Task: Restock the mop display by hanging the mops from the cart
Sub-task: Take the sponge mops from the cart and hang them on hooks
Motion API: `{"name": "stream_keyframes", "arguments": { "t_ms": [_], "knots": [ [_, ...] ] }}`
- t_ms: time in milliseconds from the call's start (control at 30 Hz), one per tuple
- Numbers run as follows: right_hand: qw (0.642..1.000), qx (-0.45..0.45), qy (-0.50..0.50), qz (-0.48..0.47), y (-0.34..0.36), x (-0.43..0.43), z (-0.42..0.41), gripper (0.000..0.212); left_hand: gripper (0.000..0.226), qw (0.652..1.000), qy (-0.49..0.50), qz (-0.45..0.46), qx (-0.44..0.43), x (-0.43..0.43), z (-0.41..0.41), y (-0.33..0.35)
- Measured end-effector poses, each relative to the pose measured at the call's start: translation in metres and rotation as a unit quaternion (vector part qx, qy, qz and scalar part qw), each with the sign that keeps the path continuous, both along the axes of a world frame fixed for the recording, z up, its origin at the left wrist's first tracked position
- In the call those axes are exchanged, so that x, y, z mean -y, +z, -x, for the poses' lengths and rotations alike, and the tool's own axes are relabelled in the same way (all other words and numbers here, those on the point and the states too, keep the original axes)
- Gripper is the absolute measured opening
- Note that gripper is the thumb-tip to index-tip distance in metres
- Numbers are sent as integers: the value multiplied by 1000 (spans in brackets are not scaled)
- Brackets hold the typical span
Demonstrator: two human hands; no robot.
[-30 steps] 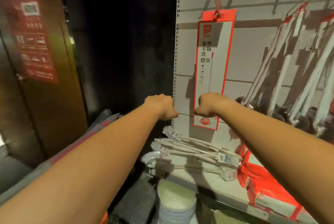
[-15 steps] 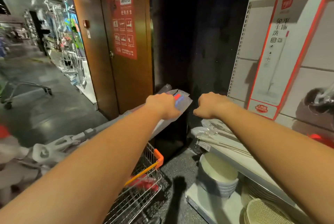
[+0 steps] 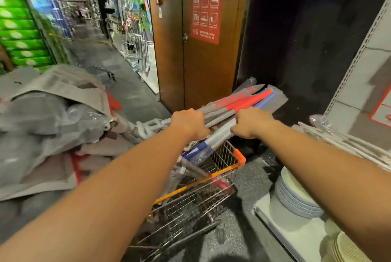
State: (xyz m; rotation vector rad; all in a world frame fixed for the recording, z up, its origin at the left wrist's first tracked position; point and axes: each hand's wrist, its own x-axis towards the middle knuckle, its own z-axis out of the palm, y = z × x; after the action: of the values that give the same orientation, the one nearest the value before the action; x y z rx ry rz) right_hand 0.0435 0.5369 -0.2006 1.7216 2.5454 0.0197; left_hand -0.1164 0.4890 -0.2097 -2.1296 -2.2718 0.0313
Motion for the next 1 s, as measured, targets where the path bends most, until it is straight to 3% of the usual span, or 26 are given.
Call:
{"name": "stream_keyframes", "arguments": {
  "t_ms": [200, 367, 633, 867, 1000],
  "knots": [
    [999, 2, 28, 21, -20, 30, 61, 29, 36, 999, 26, -12, 17, 33, 55, -23],
    [999, 9, 48, 18, -27, 41, 85, 31, 28, 999, 36, 3, 24, 42, 72, -40],
    [996, -6, 94, 9, -41, 22, 109, 20, 31, 990, 126, -22, 64, 47, 80, -51],
    [977, -53, 206, -4, -57, -9, 131, 18, 33, 952, 276, -91, 99, 36, 78, -67],
    [959, -88, 269, -21, -60, -26, 132, 32, 33, 922, 351, -117, 115, 28, 69, -71]
  ]
}}
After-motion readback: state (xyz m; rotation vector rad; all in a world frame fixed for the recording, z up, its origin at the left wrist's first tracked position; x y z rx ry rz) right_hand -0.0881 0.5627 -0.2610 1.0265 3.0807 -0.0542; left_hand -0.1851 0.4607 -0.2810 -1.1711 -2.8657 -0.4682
